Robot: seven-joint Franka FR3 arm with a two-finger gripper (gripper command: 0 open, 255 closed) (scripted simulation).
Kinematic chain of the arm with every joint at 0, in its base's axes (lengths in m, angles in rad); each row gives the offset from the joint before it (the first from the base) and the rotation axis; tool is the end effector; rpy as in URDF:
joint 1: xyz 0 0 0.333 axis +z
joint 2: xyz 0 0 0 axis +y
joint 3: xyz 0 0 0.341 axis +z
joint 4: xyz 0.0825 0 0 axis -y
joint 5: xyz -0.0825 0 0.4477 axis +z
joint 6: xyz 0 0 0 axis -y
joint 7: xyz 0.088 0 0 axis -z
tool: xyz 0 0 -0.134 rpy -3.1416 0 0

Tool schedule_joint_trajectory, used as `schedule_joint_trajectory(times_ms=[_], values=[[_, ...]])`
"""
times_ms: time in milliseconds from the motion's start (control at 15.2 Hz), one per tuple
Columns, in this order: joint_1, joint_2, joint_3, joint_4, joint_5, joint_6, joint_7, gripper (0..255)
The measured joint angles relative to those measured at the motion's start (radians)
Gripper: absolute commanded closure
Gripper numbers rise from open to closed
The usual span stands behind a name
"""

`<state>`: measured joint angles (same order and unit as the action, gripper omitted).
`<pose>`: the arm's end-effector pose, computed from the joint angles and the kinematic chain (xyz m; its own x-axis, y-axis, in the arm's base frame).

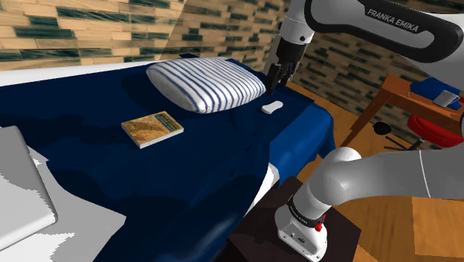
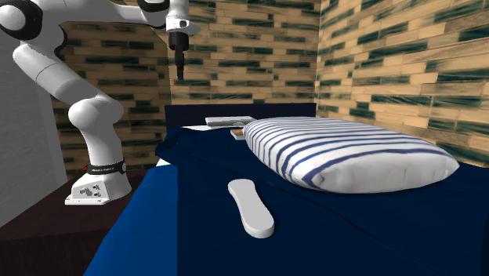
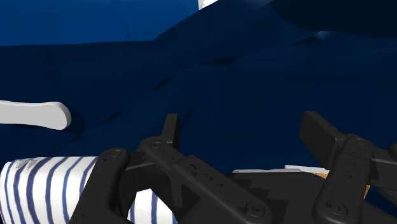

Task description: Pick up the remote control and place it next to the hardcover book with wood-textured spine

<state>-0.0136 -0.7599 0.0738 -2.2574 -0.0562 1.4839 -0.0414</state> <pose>0.3514 0.0205 0.6167 0.9970 0.0754 -0.0190 0.0770 -0.9914 0.1060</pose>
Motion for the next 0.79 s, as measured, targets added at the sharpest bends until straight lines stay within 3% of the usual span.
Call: schedule_joint_trajectory(times_ms=[264,792], values=[[0.009,-0.041,-0.056,-0.052,-0.033,0.017,-0.097,0],[0.028,-0.104,-0.295,-0.178,-0.192,0.113,-0.482,0]])
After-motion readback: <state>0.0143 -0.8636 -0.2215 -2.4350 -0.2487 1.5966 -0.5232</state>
